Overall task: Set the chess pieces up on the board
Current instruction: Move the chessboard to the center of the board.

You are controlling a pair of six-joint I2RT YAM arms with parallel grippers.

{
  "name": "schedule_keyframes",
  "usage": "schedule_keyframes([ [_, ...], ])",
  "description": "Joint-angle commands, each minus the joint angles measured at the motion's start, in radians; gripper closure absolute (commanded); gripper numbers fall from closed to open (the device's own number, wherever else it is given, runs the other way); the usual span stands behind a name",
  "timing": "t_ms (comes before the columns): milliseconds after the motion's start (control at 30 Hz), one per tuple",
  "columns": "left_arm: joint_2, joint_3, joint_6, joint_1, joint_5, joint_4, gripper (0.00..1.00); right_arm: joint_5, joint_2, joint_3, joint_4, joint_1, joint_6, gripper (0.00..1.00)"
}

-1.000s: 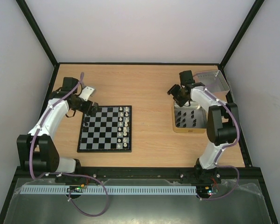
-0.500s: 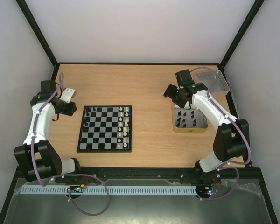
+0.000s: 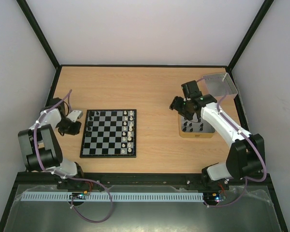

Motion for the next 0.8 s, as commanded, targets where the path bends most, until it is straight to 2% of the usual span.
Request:
schedule_keyframes([
  [0,0.068,-0.026,-0.018,0.005,0.008,0.049,0.98,0.014,-0.043,-0.004,-0.049,0.006,-0.013,0.25],
  [433,0.172,-0.034,-0.057,-0.001,0.089,0.084,0.98,0.002,-0.087,-0.073,-0.065,0.006,-0.026,0.27],
  [767,0.216,0.002,-0.075,-0.075,0.091,0.097,0.98,-0.011,-0.069,-0.069,-0.071,0.006,-0.038,0.29],
])
